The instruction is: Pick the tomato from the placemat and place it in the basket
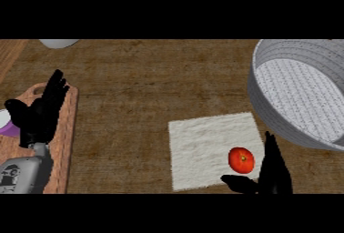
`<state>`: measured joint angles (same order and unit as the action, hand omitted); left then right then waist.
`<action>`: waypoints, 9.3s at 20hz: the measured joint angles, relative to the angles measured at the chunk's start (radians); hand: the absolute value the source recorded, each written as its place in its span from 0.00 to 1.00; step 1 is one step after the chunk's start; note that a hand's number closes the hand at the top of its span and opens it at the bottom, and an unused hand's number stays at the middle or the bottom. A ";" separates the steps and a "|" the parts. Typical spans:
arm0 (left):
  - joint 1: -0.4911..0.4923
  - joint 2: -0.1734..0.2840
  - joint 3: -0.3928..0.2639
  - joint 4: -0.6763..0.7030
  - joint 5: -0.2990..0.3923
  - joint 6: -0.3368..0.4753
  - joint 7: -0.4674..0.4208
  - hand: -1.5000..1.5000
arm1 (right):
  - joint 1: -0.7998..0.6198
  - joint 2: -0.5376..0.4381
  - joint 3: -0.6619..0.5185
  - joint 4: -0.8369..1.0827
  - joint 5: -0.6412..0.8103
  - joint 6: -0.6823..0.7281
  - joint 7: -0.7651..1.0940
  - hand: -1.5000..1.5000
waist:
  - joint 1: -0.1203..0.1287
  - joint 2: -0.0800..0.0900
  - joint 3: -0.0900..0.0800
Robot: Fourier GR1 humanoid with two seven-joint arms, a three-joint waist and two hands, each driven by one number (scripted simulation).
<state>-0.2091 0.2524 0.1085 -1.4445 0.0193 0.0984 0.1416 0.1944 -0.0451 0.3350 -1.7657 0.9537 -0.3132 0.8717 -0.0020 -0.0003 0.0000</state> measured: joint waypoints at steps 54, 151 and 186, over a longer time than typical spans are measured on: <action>0.015 -0.023 0.032 -0.033 -0.028 -0.029 0.020 0.50 | 0.020 0.027 0.274 -0.317 -0.213 0.043 -0.540 1.00 | -0.002 -0.002 -0.001; -0.011 -0.057 0.049 -0.047 -0.056 -0.062 0.043 0.50 | -1.156 -0.485 -0.394 1.378 0.204 0.067 -0.891 1.00 | 0.022 0.006 0.001; 0.000 -0.063 0.054 -0.041 -0.066 -0.058 0.037 0.50 | -1.177 -0.488 -0.651 1.437 -0.034 0.077 -0.916 0.00 | 0.007 0.001 0.001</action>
<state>-0.2093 0.1891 0.1625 -1.4857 -0.0470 0.0407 0.1789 -0.9828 -0.5330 -0.3157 -0.3291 0.9192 -0.2365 -0.0447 0.0052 0.0009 0.0006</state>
